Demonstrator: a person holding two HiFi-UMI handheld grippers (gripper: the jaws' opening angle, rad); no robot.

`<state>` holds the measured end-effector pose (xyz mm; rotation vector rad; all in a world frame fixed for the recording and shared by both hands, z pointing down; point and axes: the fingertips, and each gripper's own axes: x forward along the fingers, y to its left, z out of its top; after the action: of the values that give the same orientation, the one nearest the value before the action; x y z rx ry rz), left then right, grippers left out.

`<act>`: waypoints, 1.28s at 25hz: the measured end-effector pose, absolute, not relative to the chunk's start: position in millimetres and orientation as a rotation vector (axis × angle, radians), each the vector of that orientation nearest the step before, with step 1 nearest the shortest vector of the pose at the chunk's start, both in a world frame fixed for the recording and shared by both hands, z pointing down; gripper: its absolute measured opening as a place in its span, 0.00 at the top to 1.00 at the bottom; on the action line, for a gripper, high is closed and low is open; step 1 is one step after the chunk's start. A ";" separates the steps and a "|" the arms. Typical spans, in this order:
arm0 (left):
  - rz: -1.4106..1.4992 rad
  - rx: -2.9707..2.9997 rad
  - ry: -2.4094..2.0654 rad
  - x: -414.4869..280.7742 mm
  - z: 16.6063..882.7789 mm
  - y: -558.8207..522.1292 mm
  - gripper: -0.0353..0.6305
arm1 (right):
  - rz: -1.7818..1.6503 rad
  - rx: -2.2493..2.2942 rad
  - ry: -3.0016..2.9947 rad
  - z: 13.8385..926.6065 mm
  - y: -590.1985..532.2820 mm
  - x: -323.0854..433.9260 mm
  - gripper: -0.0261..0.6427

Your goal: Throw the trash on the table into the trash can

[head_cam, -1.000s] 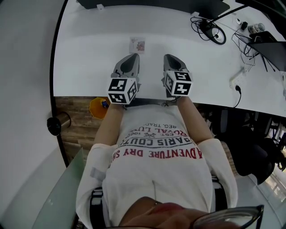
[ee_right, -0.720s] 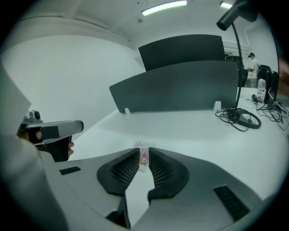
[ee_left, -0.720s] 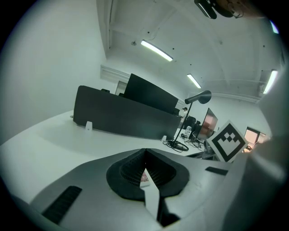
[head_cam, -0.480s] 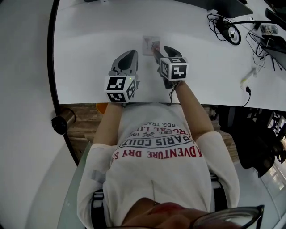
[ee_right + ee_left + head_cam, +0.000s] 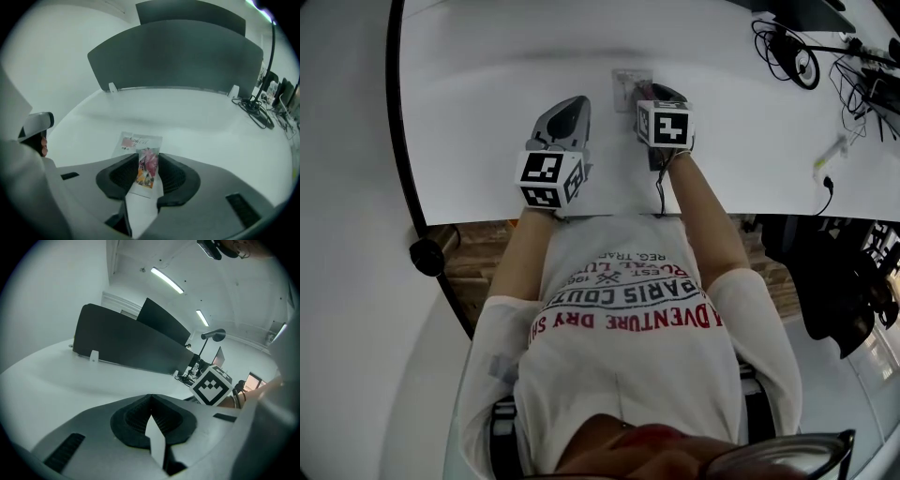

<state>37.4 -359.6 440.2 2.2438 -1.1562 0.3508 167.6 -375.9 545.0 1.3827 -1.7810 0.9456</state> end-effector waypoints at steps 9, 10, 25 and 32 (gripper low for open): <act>0.360 2.253 -1.128 48.6 441.3 -358.1 0.91 | 0.931 1.373 -1.838 546.7 -375.8 178.5 0.92; 0.364 2.255 -1.127 50.9 440.6 -356.5 0.91 | 0.944 1.370 -1.851 546.6 -374.6 179.2 0.92; 0.254 2.145 -1.501 51.5 391.1 -256.1 0.91 | 0.870 1.160 -2.266 449.4 -314.1 158.8 0.92; 0.151 1.840 -1.900 -3.9 384.1 -136.9 0.91 | 0.735 0.707 -2.464 423.7 -235.6 68.6 0.92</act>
<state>-3.9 -136.9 384.1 1.8398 -1.8998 0.1515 68.6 -235.6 423.7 0.7073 -2.4644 0.7345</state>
